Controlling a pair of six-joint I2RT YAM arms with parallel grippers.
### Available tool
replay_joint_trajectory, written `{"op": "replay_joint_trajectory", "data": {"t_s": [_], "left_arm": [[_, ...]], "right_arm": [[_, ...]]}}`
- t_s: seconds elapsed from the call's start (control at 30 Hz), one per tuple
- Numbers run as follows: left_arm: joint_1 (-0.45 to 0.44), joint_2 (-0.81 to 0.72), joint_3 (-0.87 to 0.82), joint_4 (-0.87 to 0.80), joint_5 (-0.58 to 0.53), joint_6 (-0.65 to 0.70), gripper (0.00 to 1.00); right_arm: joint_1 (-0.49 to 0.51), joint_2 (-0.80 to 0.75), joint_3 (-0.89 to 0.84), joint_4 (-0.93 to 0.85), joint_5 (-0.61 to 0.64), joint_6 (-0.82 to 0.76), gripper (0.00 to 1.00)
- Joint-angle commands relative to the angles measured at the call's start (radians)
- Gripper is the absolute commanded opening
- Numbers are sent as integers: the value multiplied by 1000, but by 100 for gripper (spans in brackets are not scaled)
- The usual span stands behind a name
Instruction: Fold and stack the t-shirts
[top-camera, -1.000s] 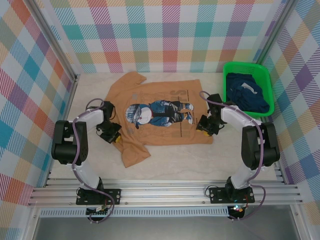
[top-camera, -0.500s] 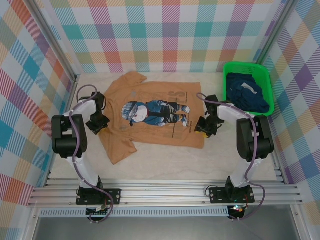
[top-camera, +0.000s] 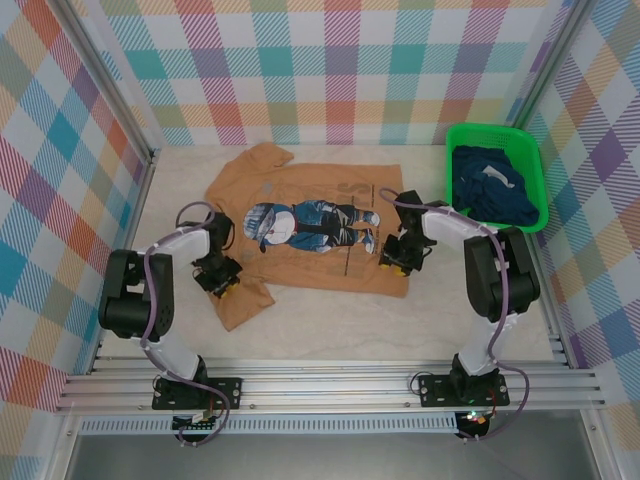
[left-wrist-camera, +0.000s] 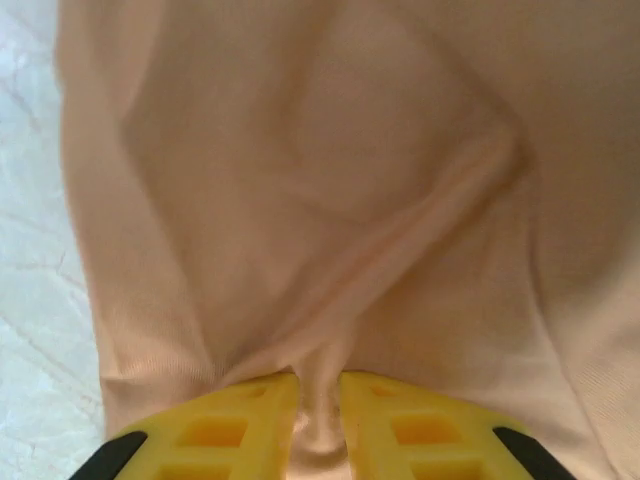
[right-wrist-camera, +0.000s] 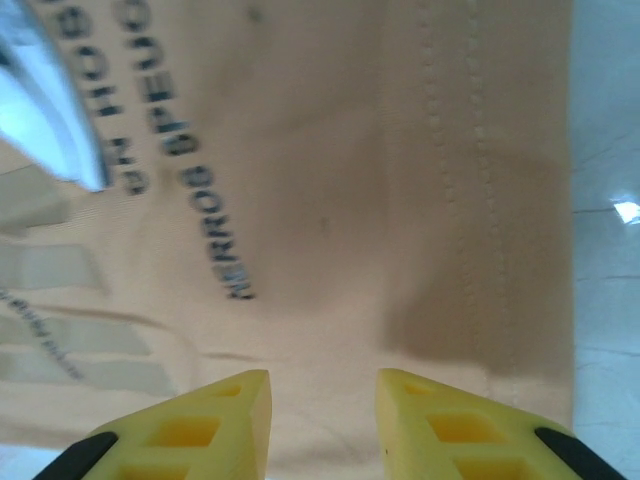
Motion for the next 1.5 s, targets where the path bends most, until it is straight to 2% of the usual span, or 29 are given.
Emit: {"op": "replay_joint_trajectory", "data": {"t_s": [0.0,0.1,0.23,0.37,0.43,0.53,0.63,0.7,0.83,1.0,1.3,1.47], "left_arm": [[-63,-9,-73,29,80,-64,22],[-161,-12,-111,51,135,-129,22],[-263,-18,-113,46,131,-199,22],[-276,-97,-56,-44,68,-224,25],[-274,-143,22,-112,13,-209,28],[-221,-145,164,-160,-25,-183,31],[-121,-51,314,-144,-27,-146,32],[-49,60,438,-104,-24,-124,32],[36,316,680,-1,15,-97,27],[81,614,983,-89,-2,-106,20],[197,750,1032,-104,-28,-51,20],[225,763,1103,-59,64,34,29]], "right_arm": [[-31,28,-26,-91,62,21,32],[-86,1,-73,-108,106,19,31],[-144,-35,-102,-112,137,-1,32],[-140,-66,-86,-129,155,-5,32],[-123,-103,-72,-143,210,-2,34],[-104,-170,-56,-116,241,-4,38],[-81,-223,-41,-49,211,-35,42],[-75,-218,-25,2,145,-61,42],[-75,-186,5,128,-5,-102,41],[-88,-117,84,194,-49,-97,41],[-87,116,249,119,-95,-60,41],[-85,152,287,114,-109,-50,41]]}}
